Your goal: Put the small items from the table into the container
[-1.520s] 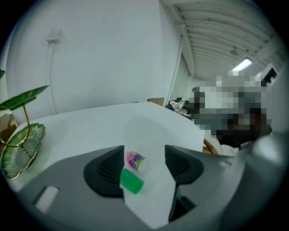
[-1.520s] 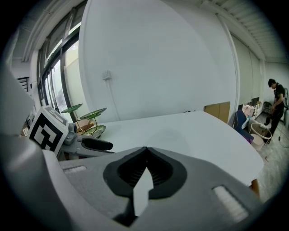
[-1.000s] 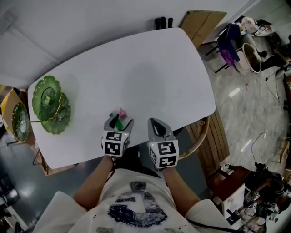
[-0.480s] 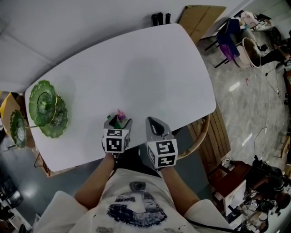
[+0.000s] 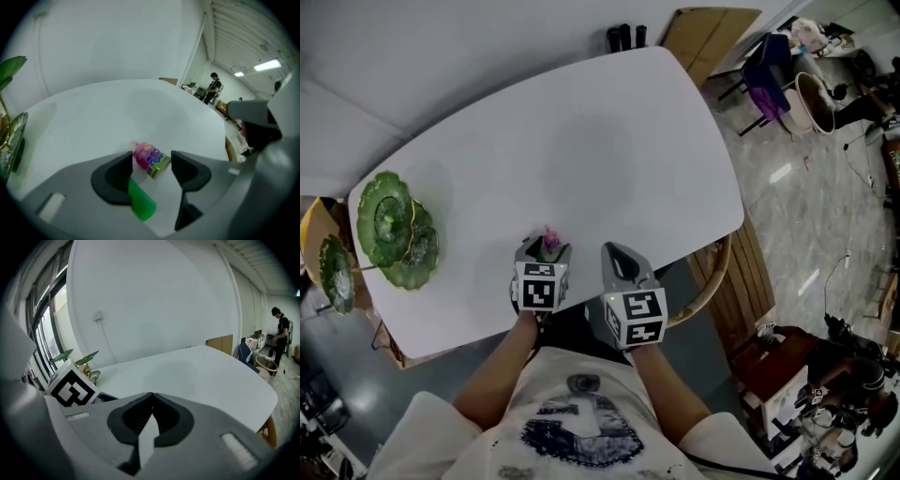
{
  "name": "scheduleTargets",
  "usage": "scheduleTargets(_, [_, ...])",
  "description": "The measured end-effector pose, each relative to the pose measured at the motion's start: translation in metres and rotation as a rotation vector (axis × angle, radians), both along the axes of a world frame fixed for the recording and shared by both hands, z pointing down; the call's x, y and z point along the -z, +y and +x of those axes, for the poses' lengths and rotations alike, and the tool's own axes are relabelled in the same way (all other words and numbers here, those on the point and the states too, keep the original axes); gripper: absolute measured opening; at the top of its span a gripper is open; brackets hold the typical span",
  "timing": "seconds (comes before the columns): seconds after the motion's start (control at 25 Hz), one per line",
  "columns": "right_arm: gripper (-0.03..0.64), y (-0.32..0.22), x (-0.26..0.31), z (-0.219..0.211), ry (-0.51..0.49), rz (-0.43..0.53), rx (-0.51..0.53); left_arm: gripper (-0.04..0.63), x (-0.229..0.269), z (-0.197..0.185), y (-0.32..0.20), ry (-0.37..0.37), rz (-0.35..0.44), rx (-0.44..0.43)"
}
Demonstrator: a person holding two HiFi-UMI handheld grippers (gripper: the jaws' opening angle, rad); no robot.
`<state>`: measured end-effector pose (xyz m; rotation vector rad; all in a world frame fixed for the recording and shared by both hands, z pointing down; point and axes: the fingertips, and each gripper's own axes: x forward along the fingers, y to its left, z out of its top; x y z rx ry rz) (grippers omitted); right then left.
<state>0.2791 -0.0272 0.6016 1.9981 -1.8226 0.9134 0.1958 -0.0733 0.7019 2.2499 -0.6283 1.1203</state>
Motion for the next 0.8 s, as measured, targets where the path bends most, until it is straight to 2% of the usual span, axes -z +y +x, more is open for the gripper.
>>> scheduleTargets(0.24, [0.000,-0.0049,-0.0001,0.0019,-0.003,0.005,-0.014,0.252,-0.0038,0.0030,0.0021,-0.038,0.006,-0.056])
scheduleTargets(0.8, [0.000,-0.0052,-0.0029,0.0059,-0.018,0.008,-0.026,0.249,-0.0028,-0.0015,0.0010,-0.039,0.010,-0.074])
